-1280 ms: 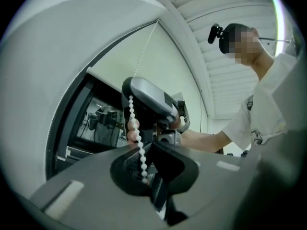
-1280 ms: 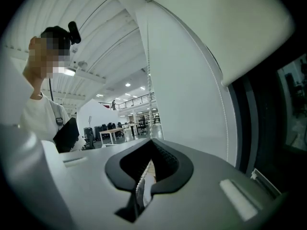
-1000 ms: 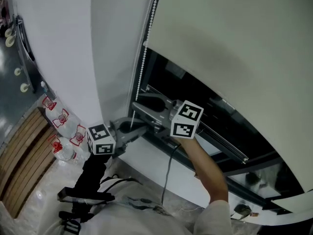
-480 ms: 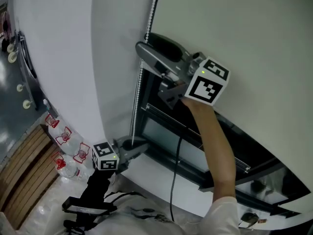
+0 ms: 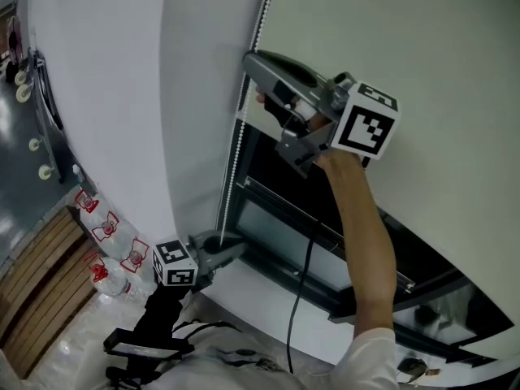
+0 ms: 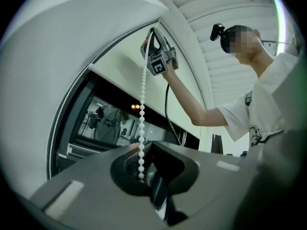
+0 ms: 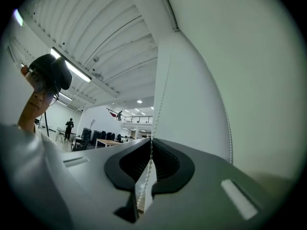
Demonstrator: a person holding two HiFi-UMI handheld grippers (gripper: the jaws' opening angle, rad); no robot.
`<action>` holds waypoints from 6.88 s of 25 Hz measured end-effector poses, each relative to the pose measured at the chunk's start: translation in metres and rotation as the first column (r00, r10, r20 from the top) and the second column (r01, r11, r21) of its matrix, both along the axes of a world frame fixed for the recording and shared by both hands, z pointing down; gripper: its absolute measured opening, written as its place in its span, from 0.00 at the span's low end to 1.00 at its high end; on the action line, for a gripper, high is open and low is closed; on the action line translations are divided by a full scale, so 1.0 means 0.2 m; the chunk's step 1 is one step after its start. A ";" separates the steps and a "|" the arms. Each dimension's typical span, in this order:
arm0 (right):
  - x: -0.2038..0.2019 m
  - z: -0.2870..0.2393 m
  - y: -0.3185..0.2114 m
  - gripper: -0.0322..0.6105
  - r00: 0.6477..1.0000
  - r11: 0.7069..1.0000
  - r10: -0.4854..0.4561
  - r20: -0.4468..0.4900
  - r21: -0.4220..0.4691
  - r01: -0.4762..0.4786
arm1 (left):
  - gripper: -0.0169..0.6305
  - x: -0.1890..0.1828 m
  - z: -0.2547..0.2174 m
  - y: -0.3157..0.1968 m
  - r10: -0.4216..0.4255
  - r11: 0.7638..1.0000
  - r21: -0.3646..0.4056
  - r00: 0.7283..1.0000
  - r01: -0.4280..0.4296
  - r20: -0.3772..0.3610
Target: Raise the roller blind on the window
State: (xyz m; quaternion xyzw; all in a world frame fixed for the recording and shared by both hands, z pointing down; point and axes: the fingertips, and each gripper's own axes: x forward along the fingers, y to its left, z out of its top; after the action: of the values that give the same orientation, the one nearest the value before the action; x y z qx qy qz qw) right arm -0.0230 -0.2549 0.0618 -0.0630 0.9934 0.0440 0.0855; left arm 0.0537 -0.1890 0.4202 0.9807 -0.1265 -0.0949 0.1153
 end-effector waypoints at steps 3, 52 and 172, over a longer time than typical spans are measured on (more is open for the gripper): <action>-0.02 0.01 0.02 0.07 0.999 1.000 -0.011 -0.047 -0.001 0.011 | 0.02 0.00 0.00 0.01 0.004 1.000 -0.004 1.000 -0.004 -0.003; 0.04 1.44 0.13 0.06 0.960 0.923 -0.078 -0.271 -0.382 -0.033 | 0.02 0.00 0.06 0.03 0.013 0.999 -0.053 1.000 -0.013 0.004; 0.01 0.40 0.01 0.33 0.982 0.985 -0.115 -0.152 -0.148 0.093 | 0.02 -0.03 0.05 0.03 -0.007 0.999 -0.048 1.000 0.006 -0.024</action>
State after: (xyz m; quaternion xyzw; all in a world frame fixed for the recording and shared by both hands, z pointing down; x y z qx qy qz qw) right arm -0.0203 -0.2536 0.1416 -0.0130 0.9996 -0.0256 0.0032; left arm 0.0470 -0.1838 0.4312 0.9760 -0.1306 -0.1041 0.1398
